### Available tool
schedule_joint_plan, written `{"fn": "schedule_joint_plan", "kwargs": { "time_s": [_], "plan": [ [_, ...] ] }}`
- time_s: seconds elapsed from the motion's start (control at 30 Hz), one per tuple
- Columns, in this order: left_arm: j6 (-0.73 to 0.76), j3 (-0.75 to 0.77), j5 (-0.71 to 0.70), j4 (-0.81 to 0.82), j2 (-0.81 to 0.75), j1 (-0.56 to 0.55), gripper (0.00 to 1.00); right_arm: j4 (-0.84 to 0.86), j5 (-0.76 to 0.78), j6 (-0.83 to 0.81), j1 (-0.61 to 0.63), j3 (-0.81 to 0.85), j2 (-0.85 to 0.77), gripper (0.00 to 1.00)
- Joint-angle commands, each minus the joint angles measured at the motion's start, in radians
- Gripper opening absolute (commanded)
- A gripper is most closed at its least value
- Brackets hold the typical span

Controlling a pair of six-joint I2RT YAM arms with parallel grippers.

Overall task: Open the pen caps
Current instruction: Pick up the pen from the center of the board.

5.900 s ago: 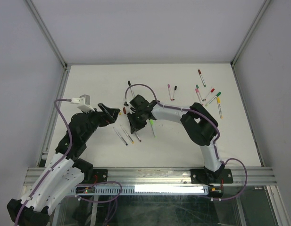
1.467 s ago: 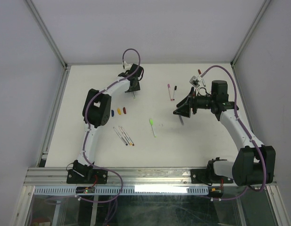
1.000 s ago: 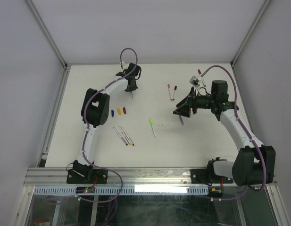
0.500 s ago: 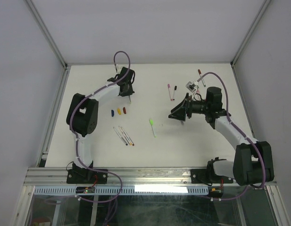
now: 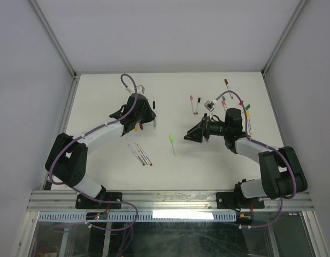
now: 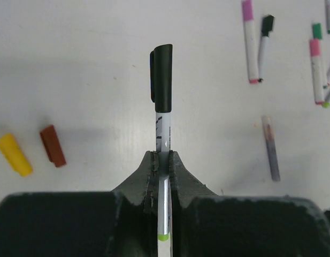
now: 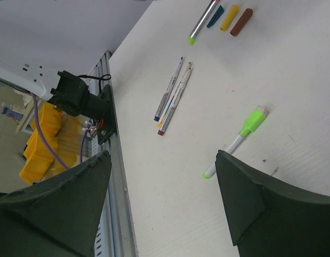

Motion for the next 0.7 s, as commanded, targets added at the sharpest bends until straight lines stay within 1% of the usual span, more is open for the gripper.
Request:
{"fn": "schedule_joint_plan", "kwargs": {
  "time_s": [0.0, 0.1, 0.27, 0.37, 0.47, 0.67],
  "plan": [
    [-0.084, -0.109, 0.021, 0.198, -0.138, -0.082, 0.00, 0.168, 0.076, 0.079, 0.055, 0.010, 0.069, 0.81],
    [-0.130, -0.185, 0.014, 0.271, -0.200, -0.129, 0.00, 0.174, 0.101, 0.097, 0.100, 0.023, 0.120, 0.81],
    [-0.206, -0.276, 0.016, 0.389, -0.235, -0.184, 0.00, 0.163, 0.140, 0.105, 0.148, 0.041, 0.165, 0.81],
    [-0.238, -0.307, 0.002, 0.437, -0.237, -0.216, 0.00, 0.169, 0.174, 0.155, 0.151, 0.049, 0.187, 0.81],
    [-0.268, -0.329, -0.013, 0.499, -0.226, -0.250, 0.00, 0.238, 0.173, 0.243, 0.156, 0.046, 0.213, 0.80],
    [-0.285, -0.323, -0.058, 0.557, -0.177, -0.311, 0.00, 0.282, 0.165, 0.323, 0.172, 0.065, 0.271, 0.77]
  ]
}}
